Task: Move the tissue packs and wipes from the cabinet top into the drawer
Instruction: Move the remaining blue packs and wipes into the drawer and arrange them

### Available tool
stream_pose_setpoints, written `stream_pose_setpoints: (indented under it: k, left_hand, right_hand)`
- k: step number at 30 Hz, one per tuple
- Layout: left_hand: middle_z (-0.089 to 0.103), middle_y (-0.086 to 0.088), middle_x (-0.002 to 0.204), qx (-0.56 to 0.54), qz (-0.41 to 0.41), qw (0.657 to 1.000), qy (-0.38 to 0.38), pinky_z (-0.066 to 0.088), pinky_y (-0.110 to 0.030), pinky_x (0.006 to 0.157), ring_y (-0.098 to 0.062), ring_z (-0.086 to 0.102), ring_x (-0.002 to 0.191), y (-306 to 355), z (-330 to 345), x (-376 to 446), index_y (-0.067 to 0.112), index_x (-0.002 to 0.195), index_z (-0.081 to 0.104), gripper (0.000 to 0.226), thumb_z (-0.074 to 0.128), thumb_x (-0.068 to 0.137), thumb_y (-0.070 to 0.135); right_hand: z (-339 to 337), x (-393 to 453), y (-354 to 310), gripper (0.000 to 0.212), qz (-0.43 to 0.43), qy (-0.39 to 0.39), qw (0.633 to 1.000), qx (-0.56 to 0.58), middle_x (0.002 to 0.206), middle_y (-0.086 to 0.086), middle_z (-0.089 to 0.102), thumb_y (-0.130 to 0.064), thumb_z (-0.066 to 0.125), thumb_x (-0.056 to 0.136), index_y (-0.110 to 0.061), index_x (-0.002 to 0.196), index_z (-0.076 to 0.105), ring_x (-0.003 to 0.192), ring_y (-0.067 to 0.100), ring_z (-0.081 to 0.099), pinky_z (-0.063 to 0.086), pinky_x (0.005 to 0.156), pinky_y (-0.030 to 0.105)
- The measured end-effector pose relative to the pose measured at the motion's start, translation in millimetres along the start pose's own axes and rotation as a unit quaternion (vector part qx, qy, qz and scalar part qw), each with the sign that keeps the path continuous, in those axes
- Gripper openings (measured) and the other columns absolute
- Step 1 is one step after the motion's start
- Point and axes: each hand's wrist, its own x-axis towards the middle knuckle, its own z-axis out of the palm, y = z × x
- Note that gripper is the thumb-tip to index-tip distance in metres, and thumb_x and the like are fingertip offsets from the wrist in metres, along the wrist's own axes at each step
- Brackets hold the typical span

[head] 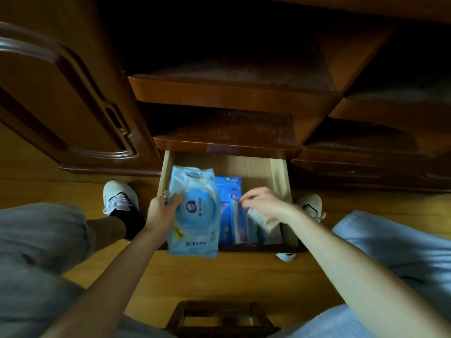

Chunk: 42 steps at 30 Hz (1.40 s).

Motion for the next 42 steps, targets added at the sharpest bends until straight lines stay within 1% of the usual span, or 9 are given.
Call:
stream_pose_setpoints:
  k: [4,7,9,12,18,24,29,33,42]
  left_hand:
    - [0.074,-0.011,0.102,-0.055,-0.016,0.998,0.027,0.059,-0.038,0.069,-0.026,0.073,0.089,4.1,3.0,5.1,0.005,0.111,0.065,0.022,0.064,0.100,0.024]
    - [0.076,-0.012,0.102,-0.053,0.002,0.998,0.013,0.062,-0.048,0.080,-0.030,0.074,0.093,2.6,8.5,4.5,0.013,0.102,0.067,0.013,0.064,0.100,0.026]
    - [0.078,-0.007,0.095,-0.046,0.016,0.999,-0.001,0.063,-0.043,0.073,-0.025,0.076,0.087,0.6,10.3,4.2,0.016,0.097,0.068,0.012,0.065,0.099,0.028]
    - [0.079,0.002,0.091,-0.029,0.027,0.999,-0.007,0.062,-0.031,0.062,-0.017,0.077,0.082,-2.0,9.9,5.9,0.019,0.098,0.068,0.013,0.066,0.099,0.031]
    - [0.079,-0.005,0.097,-0.038,0.016,0.999,-0.004,0.064,-0.041,0.069,-0.023,0.077,0.086,-10.6,7.5,13.4,0.015,0.105,0.069,0.018,0.065,0.099,0.031]
    - [0.079,-0.004,0.094,-0.025,0.023,0.999,-0.024,0.065,-0.040,0.067,-0.023,0.077,0.085,-4.3,15.7,22.9,0.014,0.101,0.068,0.021,0.065,0.099,0.035]
    - [0.078,-0.009,0.095,-0.041,0.024,0.998,-0.030,0.063,-0.053,0.076,-0.027,0.077,0.087,-0.3,18.9,23.7,0.009,0.102,0.068,0.026,0.066,0.099,0.035]
    - [0.077,-0.011,0.094,-0.041,0.045,0.998,-0.028,0.062,-0.055,0.078,-0.029,0.076,0.088,0.3,17.4,24.3,0.009,0.099,0.068,0.023,0.066,0.099,0.033]
    - [0.076,0.000,0.092,-0.033,0.072,0.997,0.004,0.062,-0.047,0.080,-0.019,0.075,0.087,1.9,16.6,20.9,0.024,0.095,0.067,0.015,0.064,0.098,0.038]
  right_hand:
    - [-45.0,3.9,23.2,0.057,0.070,0.122,0.983,-0.115,0.123,-0.010,0.062,-0.055,0.075,0.083,-0.037,0.133,0.057,0.112,0.021,0.063,0.054,0.085,0.034]
    - [-56.4,17.6,29.8,0.091,0.059,0.078,0.933,-0.346,0.146,0.002,0.056,-0.051,0.079,0.077,-0.031,0.155,0.037,0.126,0.030,0.058,0.049,0.088,0.036]
    - [-51.7,31.6,24.3,0.101,0.032,0.046,0.899,-0.435,0.156,0.007,0.046,-0.042,0.083,0.076,-0.027,0.160,0.029,0.136,0.032,0.051,0.048,0.100,0.043]
    - [-36.4,59.7,13.6,0.112,0.054,-0.036,0.893,-0.445,0.166,0.009,0.029,-0.030,0.088,0.075,-0.024,0.163,0.020,0.150,0.033,0.031,0.036,0.114,0.052]
    - [-18.8,101.7,10.3,0.121,0.142,-0.127,0.842,-0.505,0.162,0.012,0.036,-0.039,0.093,0.068,-0.018,0.162,0.019,0.148,0.034,0.034,0.034,0.116,0.052]
    - [-23.7,100.6,11.1,0.091,0.134,-0.115,0.839,-0.515,0.144,0.010,0.055,-0.051,0.092,0.066,-0.016,0.141,0.054,0.134,0.031,0.050,0.043,0.103,0.044]
    - [-41.0,80.6,-3.8,0.063,0.124,-0.093,0.848,-0.507,0.105,0.003,0.061,-0.058,0.091,0.063,-0.021,0.104,0.060,0.094,0.024,0.056,0.046,0.077,0.034]
    - [-55.2,51.2,-20.5,0.070,0.094,-0.065,0.841,-0.528,0.104,0.005,0.059,-0.054,0.090,0.067,-0.017,0.120,0.062,0.094,0.027,0.056,0.044,0.073,0.038]
    - [-103.5,-36.2,-54.7,0.052,-0.008,0.107,0.832,-0.544,0.107,0.004,0.071,-0.052,0.084,0.072,-0.023,0.111,0.065,0.100,0.028,0.068,0.053,0.079,0.037]
